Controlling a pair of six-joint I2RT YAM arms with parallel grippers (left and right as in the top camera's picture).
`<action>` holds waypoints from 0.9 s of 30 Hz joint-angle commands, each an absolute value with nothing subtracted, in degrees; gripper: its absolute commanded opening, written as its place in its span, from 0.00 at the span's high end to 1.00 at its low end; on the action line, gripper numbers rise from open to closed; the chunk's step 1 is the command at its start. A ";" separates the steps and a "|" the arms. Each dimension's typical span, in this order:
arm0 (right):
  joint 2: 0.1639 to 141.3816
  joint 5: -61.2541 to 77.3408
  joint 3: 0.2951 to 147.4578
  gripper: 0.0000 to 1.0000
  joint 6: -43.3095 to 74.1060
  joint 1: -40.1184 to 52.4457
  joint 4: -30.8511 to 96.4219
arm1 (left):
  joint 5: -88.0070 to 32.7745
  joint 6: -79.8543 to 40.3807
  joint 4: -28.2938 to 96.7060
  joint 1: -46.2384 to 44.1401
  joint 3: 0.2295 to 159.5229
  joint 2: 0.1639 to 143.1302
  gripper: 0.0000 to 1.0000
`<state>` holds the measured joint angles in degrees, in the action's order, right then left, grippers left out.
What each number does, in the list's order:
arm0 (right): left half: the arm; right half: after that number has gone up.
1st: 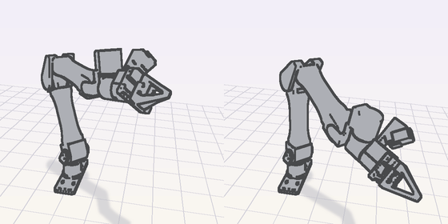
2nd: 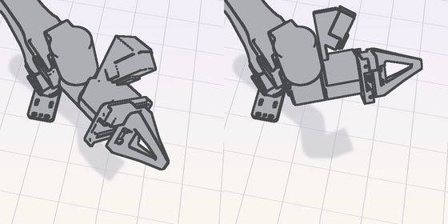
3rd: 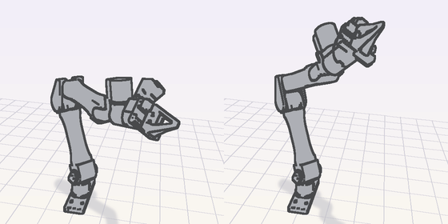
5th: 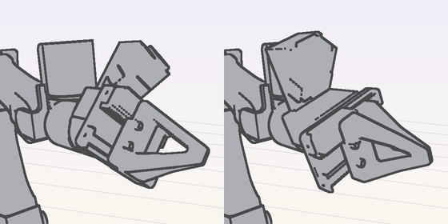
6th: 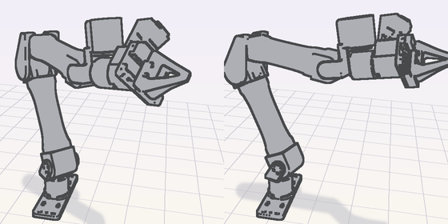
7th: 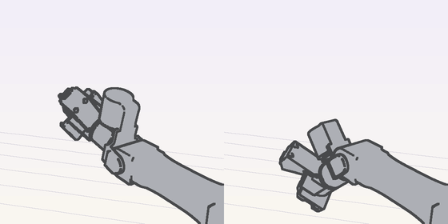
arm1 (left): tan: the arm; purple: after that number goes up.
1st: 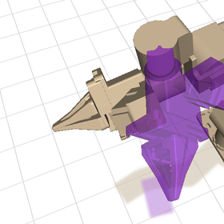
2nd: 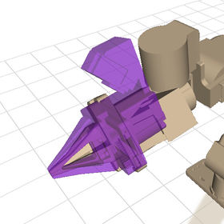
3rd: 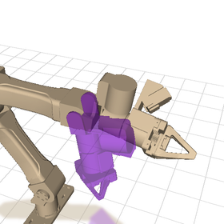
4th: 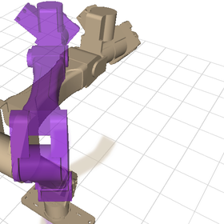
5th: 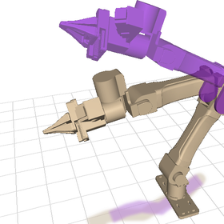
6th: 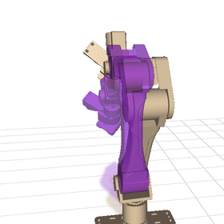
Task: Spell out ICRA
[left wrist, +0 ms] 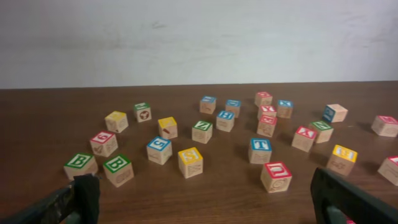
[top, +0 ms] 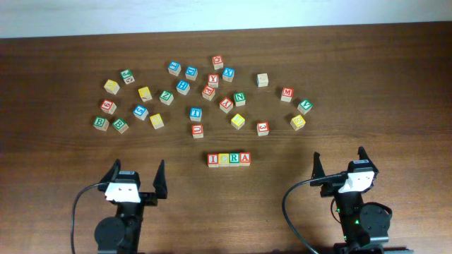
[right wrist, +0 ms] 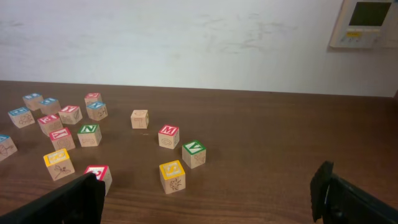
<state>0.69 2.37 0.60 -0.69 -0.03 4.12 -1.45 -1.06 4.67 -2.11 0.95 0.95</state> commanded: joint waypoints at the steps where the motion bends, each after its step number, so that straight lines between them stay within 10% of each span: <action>1: 0.21 2.31 0.32 0.02 -1.06 -0.40 4.47 | 0.25 -0.19 4.80 -1.69 0.47 0.27 0.01; 27: 0.21 2.31 0.32 0.02 -1.06 -0.40 4.49 | 0.67 -1.63 4.86 -1.06 0.47 0.27 0.01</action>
<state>0.69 2.37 0.60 -0.69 -0.03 4.12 0.30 -2.57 4.78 -1.37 0.95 0.95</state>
